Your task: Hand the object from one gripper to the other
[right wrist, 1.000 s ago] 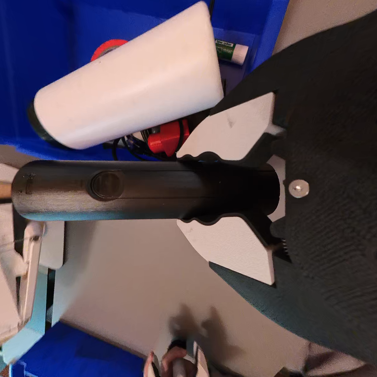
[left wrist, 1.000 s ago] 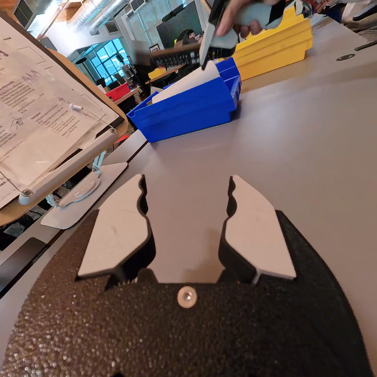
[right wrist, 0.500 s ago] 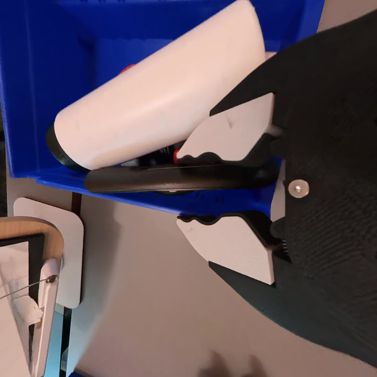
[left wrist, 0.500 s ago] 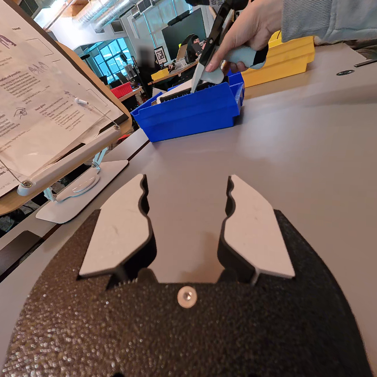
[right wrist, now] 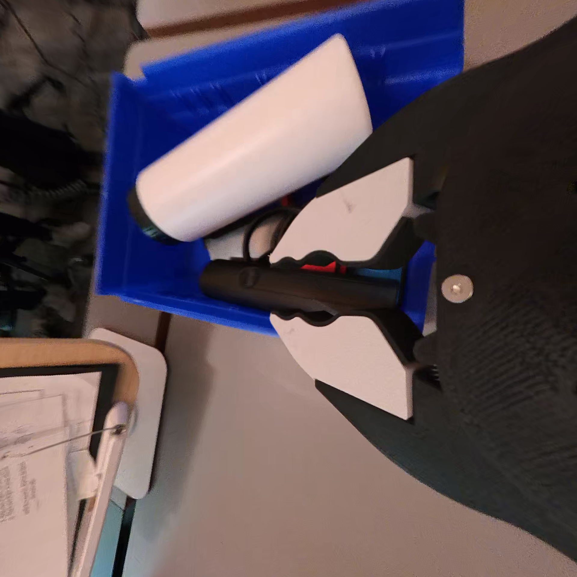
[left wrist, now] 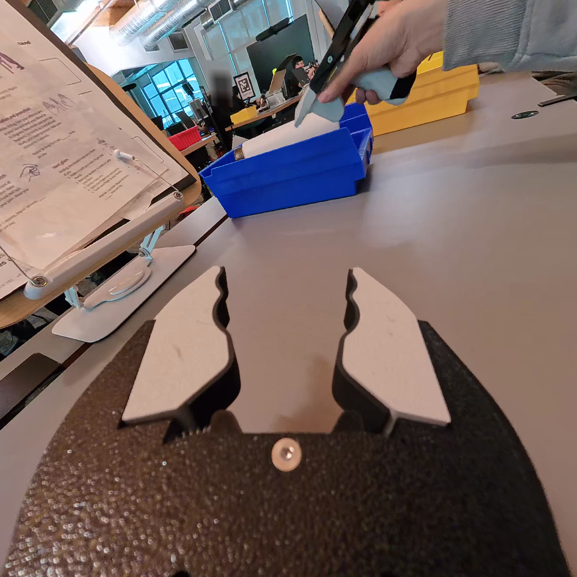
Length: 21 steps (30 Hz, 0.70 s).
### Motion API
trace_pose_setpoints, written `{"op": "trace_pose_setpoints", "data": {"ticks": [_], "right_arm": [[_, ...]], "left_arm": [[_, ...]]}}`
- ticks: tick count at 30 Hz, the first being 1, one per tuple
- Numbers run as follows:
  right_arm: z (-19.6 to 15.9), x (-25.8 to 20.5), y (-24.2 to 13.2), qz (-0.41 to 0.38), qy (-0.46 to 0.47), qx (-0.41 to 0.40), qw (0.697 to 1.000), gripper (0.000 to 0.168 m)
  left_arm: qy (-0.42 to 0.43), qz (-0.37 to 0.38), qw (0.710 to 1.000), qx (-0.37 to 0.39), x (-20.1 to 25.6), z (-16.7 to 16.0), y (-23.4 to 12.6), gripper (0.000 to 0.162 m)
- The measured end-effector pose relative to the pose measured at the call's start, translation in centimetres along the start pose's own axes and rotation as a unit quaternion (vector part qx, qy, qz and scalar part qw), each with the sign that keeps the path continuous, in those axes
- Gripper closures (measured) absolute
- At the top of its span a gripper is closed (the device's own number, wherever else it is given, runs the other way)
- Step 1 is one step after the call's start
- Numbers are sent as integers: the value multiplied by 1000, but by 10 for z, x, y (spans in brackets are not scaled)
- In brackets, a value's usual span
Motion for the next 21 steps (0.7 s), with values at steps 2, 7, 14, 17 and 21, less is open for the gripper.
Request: {"op": "trace_pose_setpoints", "data": {"ticks": [2,7,14,17,21], "right_arm": [[10,-18,-15,-11,-34,51,998,141],[4,-123,-27,70,-120,203,969,124],[-49,-210,20,87,-233,304,920,111],[-56,-213,24,74,-229,352,904,112],[-59,-211,19,53,-248,381,889,109]], "left_arm": [[2,1,1000,-1,0,0,0,90],[-21,24,999,7,-7,6,-2,91],[-242,239,940,4,-88,26,-87,114],[-298,308,900,-77,-140,11,-145,118],[-399,300,843,-200,-219,-37,-179,118]]}}
Point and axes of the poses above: each gripper's, where its closed fingertips meet, y out along the fingers, z out of its top, x = y × z across the jaws, the point moved 6 cm from there along -y, back along the fingers, and after that the axes turned 7 degrees about y, right-handed, at the moved point
